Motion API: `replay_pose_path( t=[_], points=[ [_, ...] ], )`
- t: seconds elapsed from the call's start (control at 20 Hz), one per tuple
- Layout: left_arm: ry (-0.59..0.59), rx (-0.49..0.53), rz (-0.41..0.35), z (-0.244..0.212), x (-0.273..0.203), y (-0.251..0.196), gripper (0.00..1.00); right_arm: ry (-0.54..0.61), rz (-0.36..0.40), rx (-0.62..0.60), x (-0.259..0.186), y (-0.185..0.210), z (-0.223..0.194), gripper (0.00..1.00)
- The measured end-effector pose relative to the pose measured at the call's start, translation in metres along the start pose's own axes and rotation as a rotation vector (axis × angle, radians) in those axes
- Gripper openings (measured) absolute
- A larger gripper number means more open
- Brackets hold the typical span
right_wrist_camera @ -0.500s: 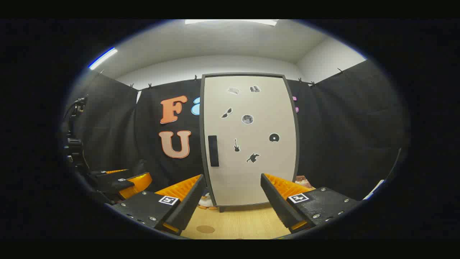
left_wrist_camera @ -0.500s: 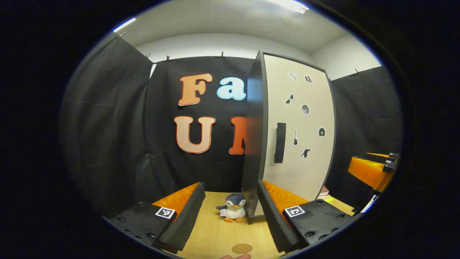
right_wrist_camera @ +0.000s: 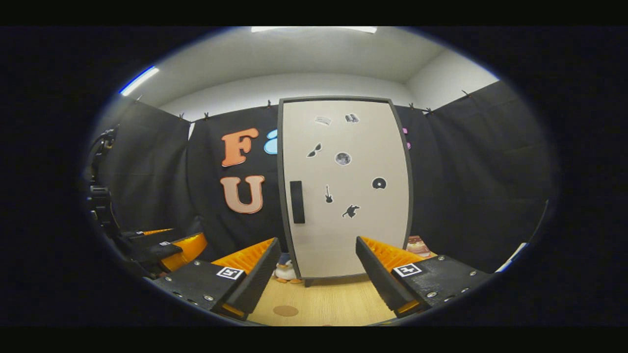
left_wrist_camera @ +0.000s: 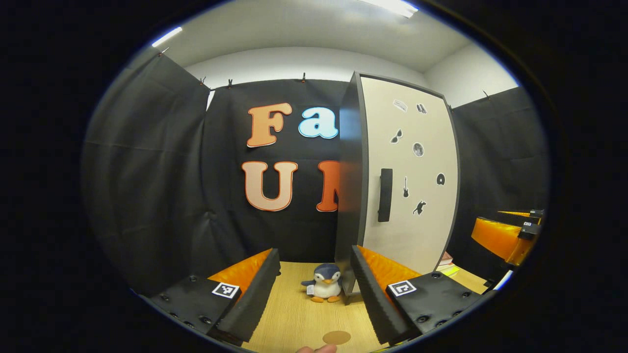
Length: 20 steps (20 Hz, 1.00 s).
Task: Open the cabinet door with the right hand, grasp the bottle in the cabinet with the left hand and place it on the coaster, then close the cabinet door with the right hand.
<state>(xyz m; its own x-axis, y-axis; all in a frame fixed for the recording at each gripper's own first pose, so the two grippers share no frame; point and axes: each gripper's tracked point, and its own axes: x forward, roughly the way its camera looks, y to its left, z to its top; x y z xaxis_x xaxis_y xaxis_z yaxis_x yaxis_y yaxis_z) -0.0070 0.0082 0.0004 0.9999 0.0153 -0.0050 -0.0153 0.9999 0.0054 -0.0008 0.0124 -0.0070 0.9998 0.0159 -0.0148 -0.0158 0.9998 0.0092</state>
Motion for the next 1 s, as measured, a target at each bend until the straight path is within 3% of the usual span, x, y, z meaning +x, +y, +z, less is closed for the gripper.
replay_pose_path(
  t=[1.0],
  points=[
    [-0.025, 0.014, 0.032, 0.006, 0.009, 0.027, 0.95, -0.007, 0.014, 0.001, 0.031, 0.021, -0.003, 0.95]
  ],
)
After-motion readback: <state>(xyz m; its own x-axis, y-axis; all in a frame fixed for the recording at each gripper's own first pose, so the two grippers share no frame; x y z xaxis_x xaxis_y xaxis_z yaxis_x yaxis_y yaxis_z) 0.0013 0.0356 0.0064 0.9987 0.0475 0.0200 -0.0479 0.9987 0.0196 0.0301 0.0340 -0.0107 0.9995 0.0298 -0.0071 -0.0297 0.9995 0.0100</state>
